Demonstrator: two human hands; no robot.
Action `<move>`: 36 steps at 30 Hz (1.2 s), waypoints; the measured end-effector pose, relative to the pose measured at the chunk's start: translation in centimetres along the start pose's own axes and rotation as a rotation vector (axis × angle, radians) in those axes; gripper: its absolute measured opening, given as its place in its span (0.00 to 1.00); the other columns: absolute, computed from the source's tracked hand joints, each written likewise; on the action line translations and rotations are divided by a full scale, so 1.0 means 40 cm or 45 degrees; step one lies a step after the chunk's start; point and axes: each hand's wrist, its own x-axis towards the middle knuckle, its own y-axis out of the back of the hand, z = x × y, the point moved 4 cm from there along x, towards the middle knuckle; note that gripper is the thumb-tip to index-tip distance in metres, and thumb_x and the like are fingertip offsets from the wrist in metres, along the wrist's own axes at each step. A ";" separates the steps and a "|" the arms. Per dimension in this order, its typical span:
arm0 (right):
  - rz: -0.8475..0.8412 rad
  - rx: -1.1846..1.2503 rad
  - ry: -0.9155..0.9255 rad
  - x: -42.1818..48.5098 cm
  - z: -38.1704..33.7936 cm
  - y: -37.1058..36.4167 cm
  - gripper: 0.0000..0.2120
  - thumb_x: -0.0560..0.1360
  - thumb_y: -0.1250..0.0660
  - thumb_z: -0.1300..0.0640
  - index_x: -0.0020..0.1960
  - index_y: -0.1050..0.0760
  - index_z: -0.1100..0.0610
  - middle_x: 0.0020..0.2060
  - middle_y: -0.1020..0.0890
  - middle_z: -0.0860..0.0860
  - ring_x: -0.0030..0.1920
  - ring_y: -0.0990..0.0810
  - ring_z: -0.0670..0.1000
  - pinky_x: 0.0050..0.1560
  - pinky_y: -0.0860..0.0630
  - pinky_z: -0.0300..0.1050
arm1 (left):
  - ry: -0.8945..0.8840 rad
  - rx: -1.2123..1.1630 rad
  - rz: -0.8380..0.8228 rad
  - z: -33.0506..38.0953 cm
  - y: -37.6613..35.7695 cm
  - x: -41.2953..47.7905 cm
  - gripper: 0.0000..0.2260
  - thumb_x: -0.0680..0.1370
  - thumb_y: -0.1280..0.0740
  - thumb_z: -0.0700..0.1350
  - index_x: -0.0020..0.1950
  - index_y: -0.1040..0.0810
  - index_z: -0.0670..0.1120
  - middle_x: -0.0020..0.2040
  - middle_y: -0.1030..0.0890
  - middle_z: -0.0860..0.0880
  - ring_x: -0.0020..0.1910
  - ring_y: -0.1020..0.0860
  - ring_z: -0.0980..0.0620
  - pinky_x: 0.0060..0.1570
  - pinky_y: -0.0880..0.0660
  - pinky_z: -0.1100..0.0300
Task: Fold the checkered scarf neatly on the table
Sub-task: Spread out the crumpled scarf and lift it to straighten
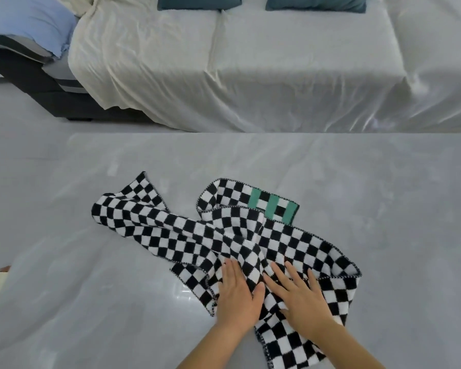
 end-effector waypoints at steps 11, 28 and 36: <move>-0.028 -0.083 0.035 -0.169 0.201 -0.011 0.52 0.70 0.30 0.45 0.69 0.74 0.35 0.75 0.56 0.44 0.75 0.59 0.55 0.71 0.62 0.58 | -0.021 -0.175 -0.002 0.178 -0.187 -0.113 0.37 0.79 0.49 0.63 0.74 0.69 0.45 0.76 0.69 0.49 0.74 0.67 0.54 0.73 0.62 0.55; 0.086 0.032 0.050 -0.004 0.063 0.004 0.52 0.67 0.37 0.32 0.60 0.84 0.33 0.72 0.71 0.44 0.71 0.72 0.59 0.66 0.68 0.70 | -0.686 0.677 0.036 -0.026 0.080 0.152 0.41 0.68 0.64 0.76 0.76 0.61 0.56 0.77 0.61 0.54 0.76 0.63 0.49 0.73 0.59 0.39; 0.101 0.003 0.052 0.023 0.015 0.032 0.49 0.69 0.36 0.41 0.62 0.79 0.33 0.71 0.70 0.42 0.72 0.72 0.56 0.68 0.67 0.68 | -0.820 0.588 0.197 -0.057 0.093 0.150 0.44 0.67 0.69 0.75 0.78 0.53 0.53 0.78 0.53 0.54 0.77 0.55 0.49 0.73 0.56 0.40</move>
